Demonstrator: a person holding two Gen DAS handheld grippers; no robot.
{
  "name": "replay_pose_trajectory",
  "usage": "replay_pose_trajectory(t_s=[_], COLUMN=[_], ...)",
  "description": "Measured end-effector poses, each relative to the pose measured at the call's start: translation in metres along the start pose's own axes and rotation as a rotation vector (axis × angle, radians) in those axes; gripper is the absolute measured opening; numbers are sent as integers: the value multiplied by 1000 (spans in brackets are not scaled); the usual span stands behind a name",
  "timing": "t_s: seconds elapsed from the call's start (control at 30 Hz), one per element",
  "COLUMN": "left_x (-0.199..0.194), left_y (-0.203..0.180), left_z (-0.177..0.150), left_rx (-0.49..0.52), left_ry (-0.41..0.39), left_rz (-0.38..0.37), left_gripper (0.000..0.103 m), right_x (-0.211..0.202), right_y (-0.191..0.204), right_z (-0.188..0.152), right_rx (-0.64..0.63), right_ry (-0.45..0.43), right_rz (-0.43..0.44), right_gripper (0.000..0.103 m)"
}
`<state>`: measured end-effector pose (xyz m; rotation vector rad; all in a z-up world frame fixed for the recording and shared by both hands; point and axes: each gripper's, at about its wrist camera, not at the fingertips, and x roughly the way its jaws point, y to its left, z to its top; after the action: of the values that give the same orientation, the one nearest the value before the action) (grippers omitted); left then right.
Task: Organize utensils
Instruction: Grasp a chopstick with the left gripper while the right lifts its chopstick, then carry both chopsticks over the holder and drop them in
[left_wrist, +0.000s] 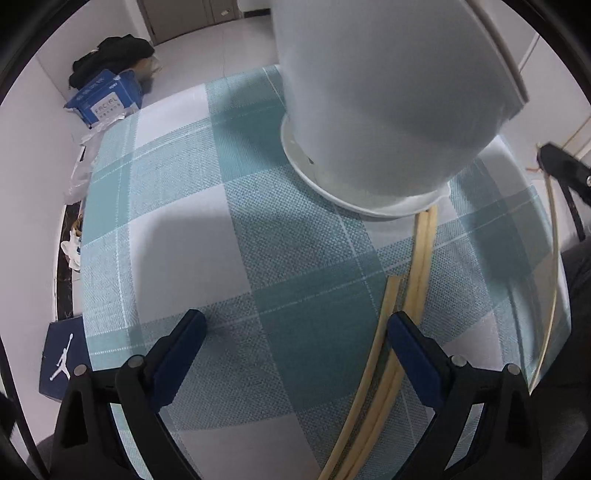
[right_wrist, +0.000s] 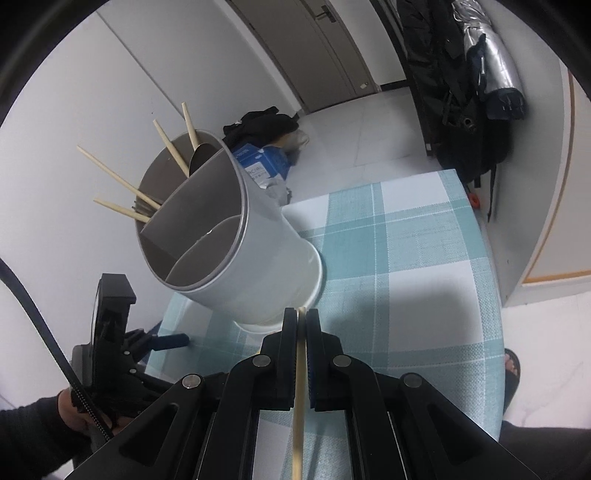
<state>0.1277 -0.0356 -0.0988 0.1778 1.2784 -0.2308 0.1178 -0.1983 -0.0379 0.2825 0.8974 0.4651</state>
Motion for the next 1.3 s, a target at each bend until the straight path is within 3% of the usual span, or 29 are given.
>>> replay_pose_trajectory(t_s=[0.2,0.3,0.37,0.4,0.47,0.5,0.63,1.1,1.3], left_x=[-2,-6,-10,-12,-14,-15,-22,-116,-130], left_y=[-10,-17,-24,-28,-34,-35,-27,26,19], left_z=[3,4,5,4,2,2,-2,-27,-21], left_rx=[52,57,76,87,96,87,13,-316,-307], left_ry=[0,-28,-51,-65,-78,-78,-123,-514,-596], left_rz=[3,-17,-29,-36,-60,-76,-99,-192,-220], left_gripper=[95,75,48,40,9,6,3,3,2], right_x=[1,-3,-4,-4,-7,-7,-13,-51,-62], right_y=[-8,-5,-6,-6,-6,-7,-5,34,50], right_z=[-1,-3,-3,-2,-2,-1,-1,-5,-9], right_rx=[-7,-5,-5,-5,-11,-13,-13,-87,-134], right_ry=[-10,-10,-16,-18,-28,-31,-53,-219,-273], right_rz=[4,8,10,13,14,12,15,-12,-52], right_gripper=[4,4,4,4,4,4,4,4,4])
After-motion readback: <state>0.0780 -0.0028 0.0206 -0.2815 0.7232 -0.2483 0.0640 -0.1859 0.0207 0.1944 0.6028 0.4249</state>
